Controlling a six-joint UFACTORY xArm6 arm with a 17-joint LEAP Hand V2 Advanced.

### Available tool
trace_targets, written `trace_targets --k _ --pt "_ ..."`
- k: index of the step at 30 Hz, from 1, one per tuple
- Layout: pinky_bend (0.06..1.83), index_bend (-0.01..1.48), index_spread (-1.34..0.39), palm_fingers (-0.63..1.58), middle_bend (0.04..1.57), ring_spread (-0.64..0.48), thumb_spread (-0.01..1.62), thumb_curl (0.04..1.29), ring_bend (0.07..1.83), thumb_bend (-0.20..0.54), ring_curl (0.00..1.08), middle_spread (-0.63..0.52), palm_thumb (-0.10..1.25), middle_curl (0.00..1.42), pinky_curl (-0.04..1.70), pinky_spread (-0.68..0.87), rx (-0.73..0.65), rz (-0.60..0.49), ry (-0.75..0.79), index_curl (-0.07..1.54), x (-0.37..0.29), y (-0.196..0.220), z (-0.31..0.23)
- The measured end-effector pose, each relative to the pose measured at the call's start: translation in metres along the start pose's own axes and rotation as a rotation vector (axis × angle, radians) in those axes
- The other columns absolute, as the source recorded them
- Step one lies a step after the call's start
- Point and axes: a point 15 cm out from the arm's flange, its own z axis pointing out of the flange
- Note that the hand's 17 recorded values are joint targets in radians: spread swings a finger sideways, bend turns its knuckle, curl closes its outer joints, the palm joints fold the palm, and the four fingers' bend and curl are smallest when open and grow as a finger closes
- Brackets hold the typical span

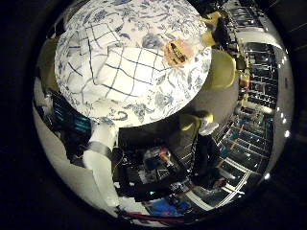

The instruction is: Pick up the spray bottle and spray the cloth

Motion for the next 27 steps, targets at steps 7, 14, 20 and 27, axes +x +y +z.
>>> trace_targets --k 7,14,20,27 --pt "0.40 0.28 -0.49 0.62 0.56 -0.16 1.14 0.33 0.62 -0.022 0.33 -0.29 0.82 0.54 0.27 0.13 0.069 0.090 -0.011 0.52 0.034 0.019 -0.013" --pt "0.45 0.26 -0.49 0.63 0.54 -0.17 1.15 0.32 0.64 -0.017 0.33 -0.30 0.80 0.54 0.23 0.09 0.231 0.315 -0.172 0.52 0.099 0.048 -0.015" --pt "0.53 0.20 -0.46 0.61 0.52 -0.17 1.14 0.33 0.69 -0.025 0.33 -0.28 0.76 0.55 0.20 0.08 0.444 0.465 -0.355 0.51 0.159 0.066 -0.013" --pt "0.68 0.15 -0.38 0.47 0.52 -0.13 1.12 0.32 0.74 -0.025 0.35 -0.23 0.67 0.56 0.18 0.08 0.606 0.573 -0.481 0.45 0.216 0.091 0.005"
